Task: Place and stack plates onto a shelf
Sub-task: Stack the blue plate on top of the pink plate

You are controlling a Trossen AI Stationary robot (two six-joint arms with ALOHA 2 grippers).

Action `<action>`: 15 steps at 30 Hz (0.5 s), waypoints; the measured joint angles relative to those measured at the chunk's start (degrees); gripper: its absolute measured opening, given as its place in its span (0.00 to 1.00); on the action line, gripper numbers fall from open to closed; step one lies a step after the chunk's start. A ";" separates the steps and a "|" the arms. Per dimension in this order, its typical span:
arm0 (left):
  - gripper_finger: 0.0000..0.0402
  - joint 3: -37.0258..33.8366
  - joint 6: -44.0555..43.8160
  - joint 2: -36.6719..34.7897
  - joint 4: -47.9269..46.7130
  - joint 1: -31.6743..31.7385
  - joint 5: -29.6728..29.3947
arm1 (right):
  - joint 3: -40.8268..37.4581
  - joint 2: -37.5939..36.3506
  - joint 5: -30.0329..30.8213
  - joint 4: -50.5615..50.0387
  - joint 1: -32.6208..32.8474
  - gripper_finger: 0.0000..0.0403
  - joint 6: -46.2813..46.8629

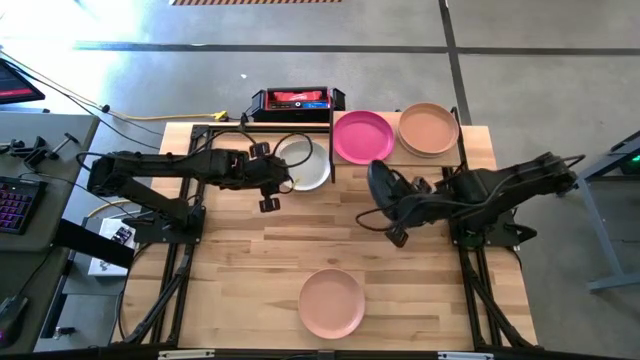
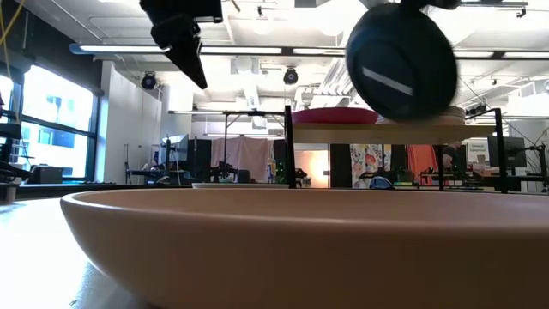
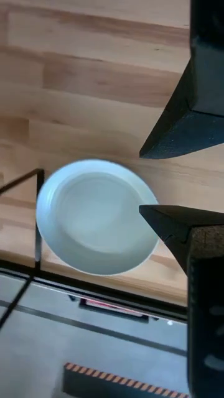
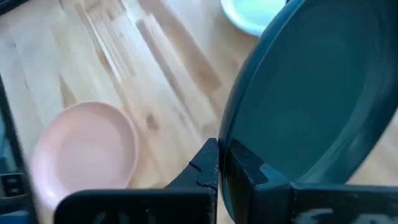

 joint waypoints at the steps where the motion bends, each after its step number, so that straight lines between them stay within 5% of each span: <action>1: 0.30 0.00 -0.62 0.00 0.01 0.37 0.01 | -0.01 -0.48 1.24 0.67 -0.25 0.00 -2.88; 5: 0.30 0.00 -3.26 0.00 0.01 1.55 0.02 | 0.01 -1.87 5.44 3.99 -2.36 0.00 -15.09; 15: 0.30 0.00 -12.32 0.00 0.01 3.62 1.17 | 0.01 -2.35 4.52 11.00 -12.89 0.00 -41.02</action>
